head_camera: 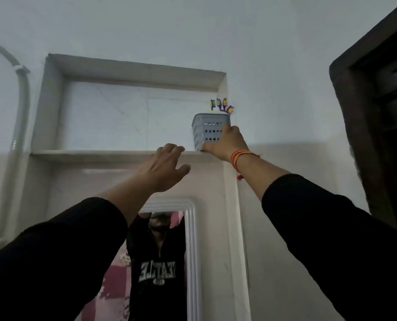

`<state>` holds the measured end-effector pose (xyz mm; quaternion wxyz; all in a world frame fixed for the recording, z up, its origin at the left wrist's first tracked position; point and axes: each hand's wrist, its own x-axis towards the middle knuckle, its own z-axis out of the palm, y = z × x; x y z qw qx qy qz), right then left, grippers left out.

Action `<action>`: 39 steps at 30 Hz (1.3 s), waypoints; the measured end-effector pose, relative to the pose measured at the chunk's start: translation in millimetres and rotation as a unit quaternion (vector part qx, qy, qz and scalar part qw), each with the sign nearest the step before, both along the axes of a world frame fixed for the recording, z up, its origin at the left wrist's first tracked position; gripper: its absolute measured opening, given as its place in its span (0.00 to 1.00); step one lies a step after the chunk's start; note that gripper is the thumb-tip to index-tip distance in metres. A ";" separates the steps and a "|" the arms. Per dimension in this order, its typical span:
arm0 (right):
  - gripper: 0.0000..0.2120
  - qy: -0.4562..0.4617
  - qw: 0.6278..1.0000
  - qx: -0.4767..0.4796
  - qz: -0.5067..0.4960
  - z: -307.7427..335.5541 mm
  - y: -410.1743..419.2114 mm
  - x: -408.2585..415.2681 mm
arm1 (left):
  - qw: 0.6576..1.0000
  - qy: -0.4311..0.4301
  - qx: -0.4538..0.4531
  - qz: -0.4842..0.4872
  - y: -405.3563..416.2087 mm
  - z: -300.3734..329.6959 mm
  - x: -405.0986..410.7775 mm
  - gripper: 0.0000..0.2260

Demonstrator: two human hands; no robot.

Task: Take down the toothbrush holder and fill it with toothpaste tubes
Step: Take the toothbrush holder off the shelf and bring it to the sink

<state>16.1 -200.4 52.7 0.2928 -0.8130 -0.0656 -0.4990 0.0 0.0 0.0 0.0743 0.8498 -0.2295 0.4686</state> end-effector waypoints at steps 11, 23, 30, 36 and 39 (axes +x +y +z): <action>0.62 -0.009 0.997 0.047 -0.061 28.3 13.8 80.3 | 1.000 -0.002 0.013 0.015 6.4 -4.3 93.8 0.35; 0.56 -0.024 0.987 0.159 -0.015 29.0 28.6 40.4 | 0.998 0.040 -0.012 -0.054 10.3 -0.2 82.6 0.34; 0.55 -0.022 0.990 0.133 0.035 3.4 28.9 -14.4 | 0.993 0.065 -0.032 -0.093 31.2 -26.0 58.7 0.32; 0.57 -0.004 0.987 0.147 0.071 -74.7 37.0 -44.3 | 0.981 0.109 -0.094 -0.132 51.5 -91.5 39.1 0.27; 0.56 0.025 0.983 0.162 0.084 -134.8 45.5 -52.1 | 0.964 0.159 -0.122 -0.173 58.9 -144.3 30.6 0.26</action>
